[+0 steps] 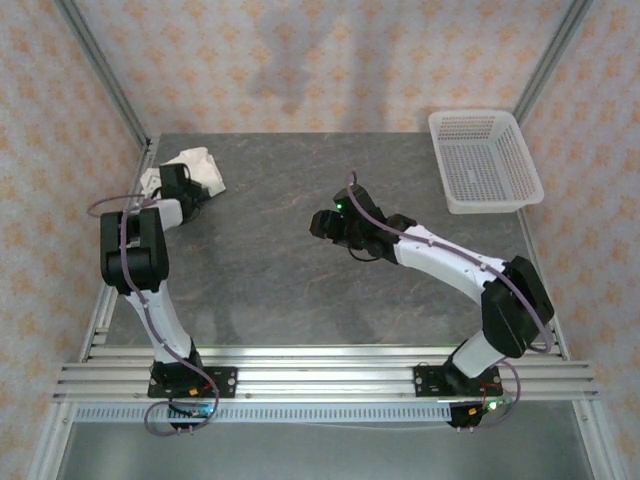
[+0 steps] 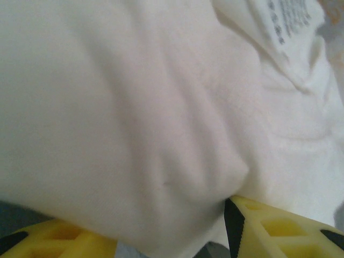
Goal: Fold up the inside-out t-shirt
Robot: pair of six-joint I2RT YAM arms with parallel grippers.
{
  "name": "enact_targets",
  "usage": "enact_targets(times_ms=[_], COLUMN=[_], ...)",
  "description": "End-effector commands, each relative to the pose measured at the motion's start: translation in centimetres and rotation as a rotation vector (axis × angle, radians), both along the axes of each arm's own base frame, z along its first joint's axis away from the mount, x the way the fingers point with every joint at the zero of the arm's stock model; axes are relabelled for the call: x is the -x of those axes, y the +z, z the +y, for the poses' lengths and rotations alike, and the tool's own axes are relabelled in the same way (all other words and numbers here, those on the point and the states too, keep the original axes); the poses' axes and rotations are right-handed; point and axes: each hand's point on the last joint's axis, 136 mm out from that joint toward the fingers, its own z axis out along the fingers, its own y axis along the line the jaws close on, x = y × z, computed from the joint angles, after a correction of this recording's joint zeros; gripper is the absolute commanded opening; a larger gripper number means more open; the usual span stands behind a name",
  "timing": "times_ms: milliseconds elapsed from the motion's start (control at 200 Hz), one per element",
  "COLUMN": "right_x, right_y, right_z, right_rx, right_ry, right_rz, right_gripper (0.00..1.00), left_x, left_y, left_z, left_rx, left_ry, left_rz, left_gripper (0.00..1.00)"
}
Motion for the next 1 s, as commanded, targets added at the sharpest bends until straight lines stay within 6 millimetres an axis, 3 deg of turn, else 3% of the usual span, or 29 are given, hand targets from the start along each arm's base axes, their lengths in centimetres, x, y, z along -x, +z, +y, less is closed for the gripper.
enact_targets(times_ms=[0, 90, 370, 736, 861, 991], right_x=[-0.8, -1.1, -1.4, -1.4, -1.4, -1.4], right_y=[0.6, 0.3, 0.1, 0.4, 1.5, 3.0], right_z=[0.0, -0.1, 0.2, -0.3, -1.0, -2.8], right_rx=[0.010, 0.010, 0.012, 0.034, 0.049, 0.083], right_ry=[-0.002, -0.003, -0.002, -0.016, -0.030, -0.060], right_rz=[-0.007, 0.002, 0.016, 0.026, 0.010, -0.033], right_gripper=[0.67, 0.67, 0.67, 0.67, 0.67, 0.68], left_x=[0.7, 0.1, -4.9, -7.9, -8.5, -8.8], left_y=[-0.2, -0.1, 0.2, 0.3, 1.8, 5.2], left_z=[3.7, 4.8, 5.6, 8.4, 9.0, 7.4], left_rx=[-0.076, -0.095, -0.101, -0.163, -0.196, -0.170], left_ry=[0.035, 0.011, -0.065, -0.096, -0.116, -0.157], left_rz=[0.090, 0.129, 0.079, 0.080, 0.037, -0.085], left_gripper=[0.53, 0.52, 0.53, 0.53, 0.56, 0.60])
